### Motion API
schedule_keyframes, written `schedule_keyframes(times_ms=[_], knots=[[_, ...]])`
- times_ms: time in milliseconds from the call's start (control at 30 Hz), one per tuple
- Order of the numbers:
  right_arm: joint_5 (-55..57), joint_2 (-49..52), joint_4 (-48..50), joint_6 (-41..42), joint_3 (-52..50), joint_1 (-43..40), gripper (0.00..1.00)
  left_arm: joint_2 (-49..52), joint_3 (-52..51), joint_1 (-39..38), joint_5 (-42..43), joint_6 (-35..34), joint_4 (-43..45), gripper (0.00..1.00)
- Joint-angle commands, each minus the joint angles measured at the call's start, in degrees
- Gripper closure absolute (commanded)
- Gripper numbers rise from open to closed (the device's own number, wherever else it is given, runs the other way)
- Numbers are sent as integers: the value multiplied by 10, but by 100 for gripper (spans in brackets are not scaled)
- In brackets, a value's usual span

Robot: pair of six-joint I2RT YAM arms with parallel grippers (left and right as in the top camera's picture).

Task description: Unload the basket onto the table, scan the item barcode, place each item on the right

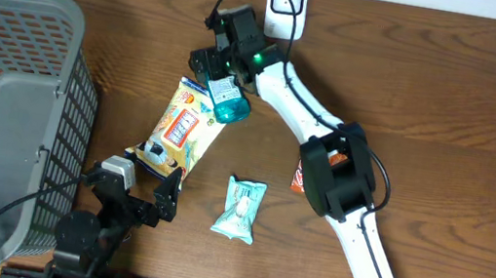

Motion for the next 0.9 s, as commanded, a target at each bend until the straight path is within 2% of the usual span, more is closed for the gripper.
schedule_keyframes(times_ms=[0,33,200,267,333,433,633,767,800,833,867], knots=[[27,8,-12,24,3,8,9,0,-9,2,9,12,-14,2],[27,8,-18,22,3,9,13,0,-9,2,9,12,-14,2],[28,8,-73,-17,4,14,48,0,-9,2,9,12,-14,2],[36,8,-110,-30,4,14,59,0,-9,2,9,12,-14,2],[63,8,-151,-34,4,12,67,0,-9,2,9,12,-14,2],[96,8,-206,-36,4,9,72,0,-8,2,9,12,-14,2],[99,-10,-336,-46,4,-1,76,0,-9,2,9,12,-14,2],[99,-33,-382,-67,4,-4,73,0,-9,2,9,12,-14,2],[98,-48,-387,-75,4,-5,59,0,-9,2,9,12,-14,2],[99,-57,-388,-75,4,-6,40,0,-9,2,9,12,-14,2],[98,-68,-390,-75,4,-7,30,0,-9,2,9,12,-14,2]])
